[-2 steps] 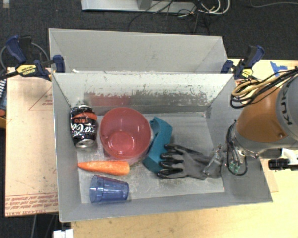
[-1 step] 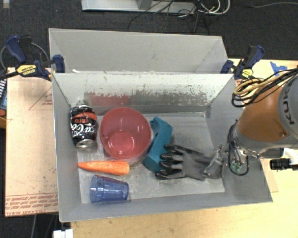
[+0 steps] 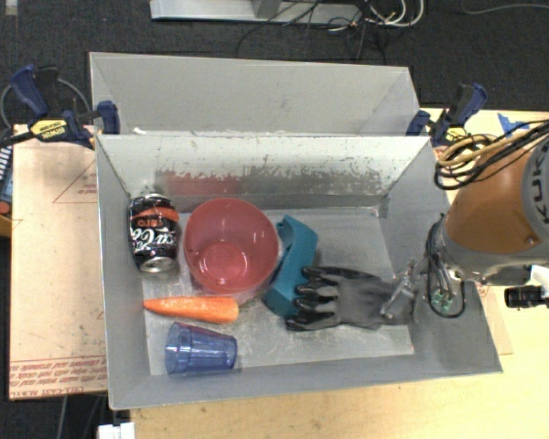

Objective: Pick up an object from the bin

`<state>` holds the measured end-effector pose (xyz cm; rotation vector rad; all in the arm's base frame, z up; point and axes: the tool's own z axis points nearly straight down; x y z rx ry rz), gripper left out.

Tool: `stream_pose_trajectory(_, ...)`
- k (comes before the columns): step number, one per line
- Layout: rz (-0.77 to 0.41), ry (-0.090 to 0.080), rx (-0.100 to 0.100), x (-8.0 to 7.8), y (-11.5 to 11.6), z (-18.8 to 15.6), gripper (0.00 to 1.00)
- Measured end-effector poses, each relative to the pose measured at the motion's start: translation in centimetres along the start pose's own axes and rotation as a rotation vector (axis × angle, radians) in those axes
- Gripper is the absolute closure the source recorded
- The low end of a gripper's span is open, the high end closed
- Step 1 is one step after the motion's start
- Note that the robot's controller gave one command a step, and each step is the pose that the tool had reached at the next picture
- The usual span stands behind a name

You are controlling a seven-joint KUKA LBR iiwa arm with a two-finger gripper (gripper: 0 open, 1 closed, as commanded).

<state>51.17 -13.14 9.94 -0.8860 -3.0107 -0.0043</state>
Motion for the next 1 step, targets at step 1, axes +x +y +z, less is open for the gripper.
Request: stream_pose_trajectory(1,0.000,-0.005,-0.002,-0.17,0.07,-1.70,1.00)
